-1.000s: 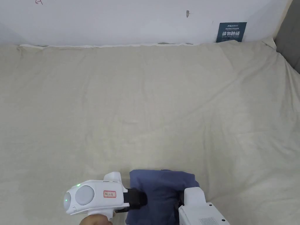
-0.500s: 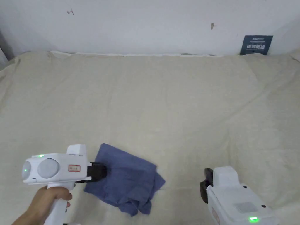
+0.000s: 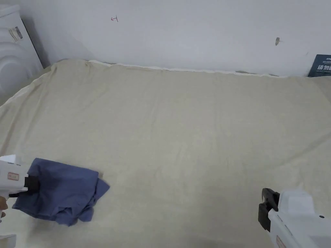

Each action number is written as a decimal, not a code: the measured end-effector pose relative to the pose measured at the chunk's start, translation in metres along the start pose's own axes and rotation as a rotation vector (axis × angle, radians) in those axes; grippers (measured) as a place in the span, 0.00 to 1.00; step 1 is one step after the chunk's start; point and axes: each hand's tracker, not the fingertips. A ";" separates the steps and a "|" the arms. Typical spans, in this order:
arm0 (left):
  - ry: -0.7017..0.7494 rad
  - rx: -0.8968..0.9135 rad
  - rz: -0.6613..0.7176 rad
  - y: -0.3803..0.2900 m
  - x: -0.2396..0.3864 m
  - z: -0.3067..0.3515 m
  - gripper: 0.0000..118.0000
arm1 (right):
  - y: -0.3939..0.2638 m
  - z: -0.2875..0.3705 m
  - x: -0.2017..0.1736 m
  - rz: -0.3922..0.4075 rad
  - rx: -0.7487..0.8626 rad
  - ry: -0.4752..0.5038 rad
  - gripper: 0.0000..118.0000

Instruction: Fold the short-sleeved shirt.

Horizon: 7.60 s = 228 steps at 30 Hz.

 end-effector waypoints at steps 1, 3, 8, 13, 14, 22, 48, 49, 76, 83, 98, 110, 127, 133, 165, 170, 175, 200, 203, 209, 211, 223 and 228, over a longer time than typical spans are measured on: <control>-0.001 -0.003 0.003 0.003 -0.004 -0.004 0.25 | 0.001 -0.001 -0.001 0.000 -0.002 -0.001 0.01; 0.001 0.001 0.006 0.004 -0.003 -0.006 0.50 | 0.002 -0.002 -0.002 0.004 -0.007 -0.002 0.01; 0.026 0.073 0.050 0.005 0.007 0.008 1.00 | 0.004 0.006 0.004 0.002 -0.007 -0.017 0.01; 0.006 0.213 0.056 0.003 0.032 0.059 0.99 | 0.014 0.031 0.017 -0.005 0.042 -0.046 0.01; 0.005 0.255 0.057 0.001 0.040 0.075 0.98 | 0.018 0.038 0.021 -0.009 0.058 -0.053 0.01; -0.009 0.650 -0.062 -0.034 0.132 0.214 0.96 | 0.054 0.100 0.052 -0.005 0.221 -0.102 0.01; -0.244 1.082 -0.236 -0.155 0.346 0.266 0.00 | 0.068 0.202 0.123 0.007 0.467 -0.252 0.01; -0.269 1.071 -0.243 -0.161 0.347 0.267 0.00 | 0.067 0.202 0.124 0.006 0.465 -0.252 0.01; -0.256 1.066 -0.265 -0.169 0.346 0.265 0.00 | 0.068 0.204 0.117 0.010 0.460 -0.249 0.01; -0.251 1.066 -0.272 -0.171 0.345 0.265 0.00 | 0.068 0.206 0.115 0.007 0.460 -0.248 0.01; -0.249 1.067 -0.284 -0.173 0.344 0.265 0.00 | 0.067 0.205 0.113 0.013 0.456 -0.243 0.01; -0.254 1.060 -0.281 -0.175 0.341 0.265 0.00 | 0.067 0.207 0.112 0.011 0.465 -0.244 0.01; -0.288 1.044 -0.280 -0.173 0.338 0.265 0.40 | 0.066 0.204 0.110 0.007 0.450 -0.239 0.20; -0.298 1.043 -0.271 -0.172 0.339 0.264 1.00 | 0.067 0.199 0.111 -0.010 0.434 -0.220 0.93; -0.263 1.073 -0.255 -0.174 0.337 0.265 1.00 | 0.066 0.202 0.107 0.003 0.447 -0.245 1.00; -0.262 1.071 -0.262 -0.174 0.336 0.265 1.00 | 0.066 0.203 0.107 0.003 0.449 -0.244 1.00; -0.259 1.070 -0.268 -0.175 0.336 0.265 1.00 | 0.067 0.203 0.107 0.003 0.450 -0.249 1.00; -0.250 1.077 -0.266 -0.175 0.334 0.265 1.00 | 0.067 0.204 0.105 0.000 0.456 -0.251 1.00; -0.250 1.078 -0.266 -0.174 0.334 0.265 1.00 | 0.067 0.204 0.105 -0.007 0.452 -0.250 1.00; -0.252 1.075 -0.264 -0.173 0.334 0.265 1.00 | 0.069 0.201 0.104 -0.014 0.431 -0.256 1.00; -0.251 1.075 -0.262 -0.173 0.333 0.265 1.00 | 0.070 0.200 0.105 -0.024 0.413 -0.258 1.00; -0.255 1.066 -0.251 -0.172 0.329 0.264 1.00 | 0.077 0.181 0.118 -0.492 -0.026 -0.207 1.00; -0.249 1.068 -0.238 -0.172 0.329 0.263 1.00 | 0.081 0.188 0.118 -0.519 -0.003 -0.164 1.00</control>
